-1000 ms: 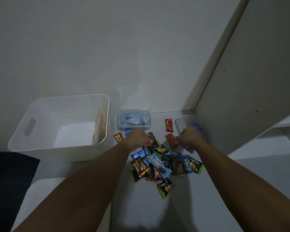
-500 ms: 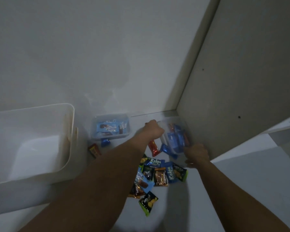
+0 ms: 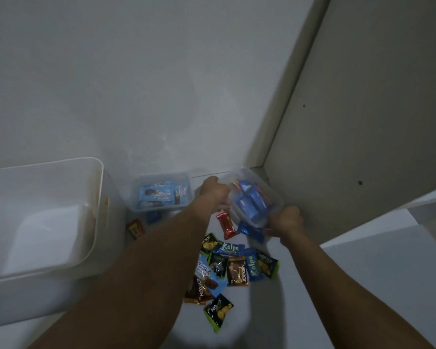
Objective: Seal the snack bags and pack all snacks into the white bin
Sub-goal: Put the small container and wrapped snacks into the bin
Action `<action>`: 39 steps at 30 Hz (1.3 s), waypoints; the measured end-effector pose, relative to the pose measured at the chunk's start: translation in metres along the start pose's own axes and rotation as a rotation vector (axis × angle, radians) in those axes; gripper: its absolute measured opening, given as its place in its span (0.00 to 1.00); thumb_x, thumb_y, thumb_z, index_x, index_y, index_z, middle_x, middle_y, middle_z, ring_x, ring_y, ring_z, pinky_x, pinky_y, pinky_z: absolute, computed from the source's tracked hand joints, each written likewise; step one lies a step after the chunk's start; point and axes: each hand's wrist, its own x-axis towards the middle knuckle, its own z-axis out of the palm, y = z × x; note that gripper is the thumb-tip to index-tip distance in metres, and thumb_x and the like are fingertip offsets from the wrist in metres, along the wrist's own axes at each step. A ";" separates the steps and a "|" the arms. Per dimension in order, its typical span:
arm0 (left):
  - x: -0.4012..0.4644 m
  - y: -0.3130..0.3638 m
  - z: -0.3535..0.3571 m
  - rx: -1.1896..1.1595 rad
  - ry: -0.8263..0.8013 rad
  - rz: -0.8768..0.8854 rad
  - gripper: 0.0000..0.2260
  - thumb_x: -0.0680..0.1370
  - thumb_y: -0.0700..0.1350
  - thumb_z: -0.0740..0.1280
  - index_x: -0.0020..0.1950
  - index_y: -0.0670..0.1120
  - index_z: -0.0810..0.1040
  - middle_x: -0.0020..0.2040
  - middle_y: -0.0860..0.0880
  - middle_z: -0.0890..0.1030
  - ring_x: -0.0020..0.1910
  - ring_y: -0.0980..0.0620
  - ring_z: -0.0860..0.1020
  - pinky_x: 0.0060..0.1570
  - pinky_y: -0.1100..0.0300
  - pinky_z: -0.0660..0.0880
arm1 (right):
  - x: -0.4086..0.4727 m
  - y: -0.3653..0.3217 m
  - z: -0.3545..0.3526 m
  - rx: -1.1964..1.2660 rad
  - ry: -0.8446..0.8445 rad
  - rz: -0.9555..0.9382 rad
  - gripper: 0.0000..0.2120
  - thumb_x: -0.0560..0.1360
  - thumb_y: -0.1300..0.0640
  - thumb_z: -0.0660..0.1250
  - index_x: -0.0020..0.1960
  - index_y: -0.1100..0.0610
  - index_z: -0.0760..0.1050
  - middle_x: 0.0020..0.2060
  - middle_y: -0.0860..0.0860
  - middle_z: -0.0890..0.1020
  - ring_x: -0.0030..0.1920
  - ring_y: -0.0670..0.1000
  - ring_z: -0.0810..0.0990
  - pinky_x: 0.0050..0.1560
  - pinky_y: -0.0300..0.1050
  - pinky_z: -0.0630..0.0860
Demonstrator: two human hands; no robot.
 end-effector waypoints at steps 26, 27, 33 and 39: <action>-0.010 -0.036 -0.144 -0.179 0.796 -0.142 0.15 0.80 0.39 0.60 0.64 0.34 0.73 0.62 0.38 0.77 0.61 0.39 0.76 0.57 0.53 0.73 | -0.022 -0.111 0.151 -0.049 -0.237 -0.272 0.06 0.74 0.65 0.67 0.42 0.65 0.83 0.41 0.61 0.84 0.43 0.62 0.84 0.46 0.62 0.83; -0.007 -0.036 -0.142 -0.187 0.812 -0.142 0.15 0.78 0.41 0.63 0.62 0.35 0.74 0.60 0.38 0.78 0.59 0.39 0.77 0.56 0.52 0.74 | -0.022 -0.111 0.153 -0.052 -0.252 -0.271 0.07 0.74 0.64 0.67 0.41 0.64 0.83 0.39 0.59 0.83 0.42 0.60 0.83 0.46 0.61 0.83; -0.009 -0.031 -0.136 -0.184 0.840 -0.171 0.22 0.77 0.49 0.62 0.67 0.38 0.72 0.65 0.40 0.75 0.65 0.40 0.72 0.61 0.50 0.70 | -0.019 -0.115 0.158 -0.148 -0.361 -0.266 0.08 0.77 0.60 0.62 0.50 0.62 0.77 0.45 0.56 0.77 0.51 0.59 0.78 0.53 0.54 0.80; -0.014 -0.033 -0.142 -0.132 0.795 -0.092 0.20 0.84 0.48 0.53 0.67 0.34 0.71 0.66 0.36 0.74 0.65 0.38 0.72 0.62 0.51 0.67 | -0.028 -0.112 0.154 -0.063 -0.514 -0.156 0.09 0.81 0.58 0.56 0.53 0.58 0.74 0.53 0.60 0.78 0.54 0.62 0.79 0.54 0.58 0.81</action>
